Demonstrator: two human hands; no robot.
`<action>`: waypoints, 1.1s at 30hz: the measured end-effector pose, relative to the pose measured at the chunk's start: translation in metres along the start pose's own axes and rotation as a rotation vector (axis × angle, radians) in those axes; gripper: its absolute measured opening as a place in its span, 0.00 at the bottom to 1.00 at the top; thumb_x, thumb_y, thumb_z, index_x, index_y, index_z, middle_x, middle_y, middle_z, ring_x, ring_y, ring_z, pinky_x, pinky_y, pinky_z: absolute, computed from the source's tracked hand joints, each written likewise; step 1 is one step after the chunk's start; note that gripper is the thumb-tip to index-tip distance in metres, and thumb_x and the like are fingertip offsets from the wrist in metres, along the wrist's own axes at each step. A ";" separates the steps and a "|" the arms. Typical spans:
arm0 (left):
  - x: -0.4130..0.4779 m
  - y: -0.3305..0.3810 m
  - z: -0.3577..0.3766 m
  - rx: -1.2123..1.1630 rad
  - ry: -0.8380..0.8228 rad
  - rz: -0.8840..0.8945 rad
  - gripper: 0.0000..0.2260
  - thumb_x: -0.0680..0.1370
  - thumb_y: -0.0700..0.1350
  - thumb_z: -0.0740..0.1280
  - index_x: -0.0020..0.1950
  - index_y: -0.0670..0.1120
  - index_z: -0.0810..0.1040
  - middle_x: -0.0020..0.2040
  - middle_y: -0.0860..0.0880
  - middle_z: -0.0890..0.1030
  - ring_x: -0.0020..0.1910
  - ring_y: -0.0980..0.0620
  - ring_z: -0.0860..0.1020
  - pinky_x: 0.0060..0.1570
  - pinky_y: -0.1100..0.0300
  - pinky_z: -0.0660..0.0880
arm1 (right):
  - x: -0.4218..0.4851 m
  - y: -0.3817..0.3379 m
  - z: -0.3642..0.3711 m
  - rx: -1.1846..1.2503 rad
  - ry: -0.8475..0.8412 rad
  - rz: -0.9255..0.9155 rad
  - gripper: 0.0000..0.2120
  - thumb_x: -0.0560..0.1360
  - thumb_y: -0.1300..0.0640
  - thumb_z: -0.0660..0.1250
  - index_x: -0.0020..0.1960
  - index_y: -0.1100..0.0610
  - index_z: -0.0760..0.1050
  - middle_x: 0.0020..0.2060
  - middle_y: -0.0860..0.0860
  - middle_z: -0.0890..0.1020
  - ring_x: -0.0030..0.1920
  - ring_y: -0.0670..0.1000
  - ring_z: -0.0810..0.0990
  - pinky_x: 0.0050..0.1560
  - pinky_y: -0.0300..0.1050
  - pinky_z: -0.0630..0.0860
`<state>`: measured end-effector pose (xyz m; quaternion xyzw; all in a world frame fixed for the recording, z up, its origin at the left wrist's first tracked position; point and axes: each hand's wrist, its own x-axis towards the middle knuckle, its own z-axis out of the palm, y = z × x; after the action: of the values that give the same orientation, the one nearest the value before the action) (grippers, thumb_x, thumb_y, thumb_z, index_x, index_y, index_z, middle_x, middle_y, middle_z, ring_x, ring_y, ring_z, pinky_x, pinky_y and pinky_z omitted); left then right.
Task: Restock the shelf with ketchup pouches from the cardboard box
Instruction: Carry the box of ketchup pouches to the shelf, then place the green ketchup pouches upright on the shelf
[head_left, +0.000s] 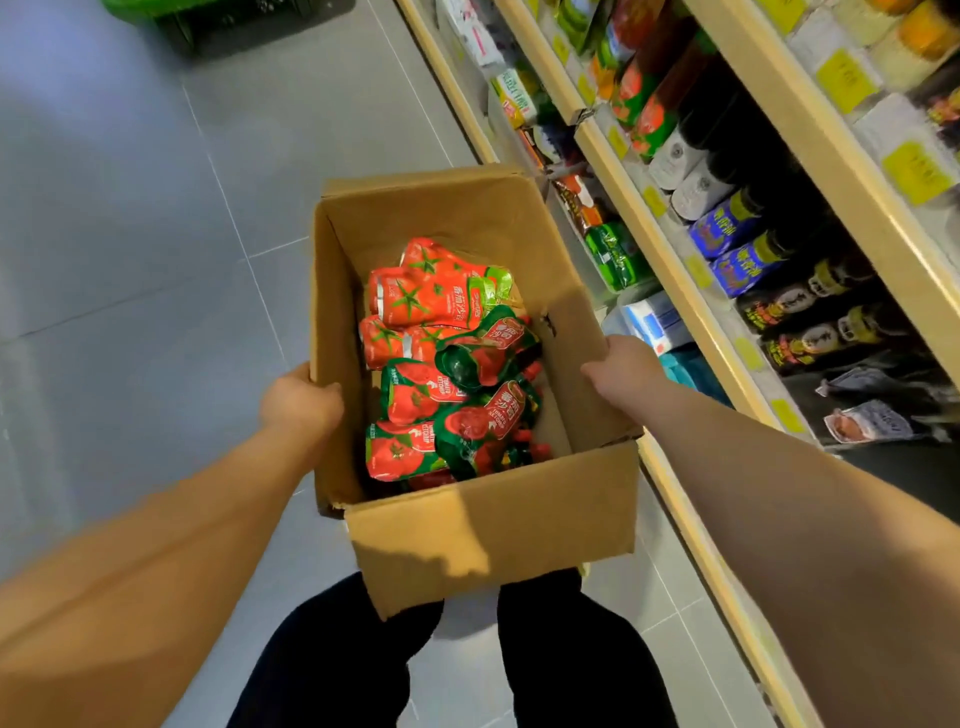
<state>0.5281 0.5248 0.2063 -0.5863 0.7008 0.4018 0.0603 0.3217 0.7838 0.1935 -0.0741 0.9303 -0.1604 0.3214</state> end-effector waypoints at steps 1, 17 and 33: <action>0.003 -0.002 0.010 -0.007 0.000 -0.004 0.14 0.75 0.43 0.64 0.60 0.45 0.77 0.52 0.40 0.81 0.49 0.37 0.79 0.52 0.45 0.78 | 0.008 0.004 0.003 -0.013 -0.006 -0.012 0.16 0.75 0.54 0.63 0.59 0.61 0.73 0.53 0.59 0.79 0.47 0.56 0.76 0.43 0.45 0.71; 0.138 -0.096 0.275 -0.106 0.045 -0.006 0.13 0.75 0.42 0.63 0.59 0.46 0.76 0.54 0.40 0.81 0.52 0.37 0.78 0.53 0.44 0.77 | 0.227 0.138 0.149 -0.085 0.122 -0.117 0.14 0.76 0.51 0.64 0.59 0.56 0.73 0.53 0.55 0.77 0.48 0.51 0.73 0.45 0.45 0.69; 0.170 -0.109 0.362 0.015 -0.100 -0.319 0.14 0.71 0.35 0.62 0.57 0.40 0.72 0.53 0.37 0.79 0.50 0.36 0.79 0.46 0.40 0.79 | 0.266 0.182 0.200 -0.080 0.170 -0.122 0.16 0.77 0.56 0.63 0.63 0.58 0.71 0.53 0.58 0.80 0.52 0.59 0.78 0.44 0.43 0.68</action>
<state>0.4310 0.6236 -0.1842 -0.6690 0.5979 0.4106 0.1623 0.2313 0.8396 -0.1707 -0.1292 0.9537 -0.1482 0.2276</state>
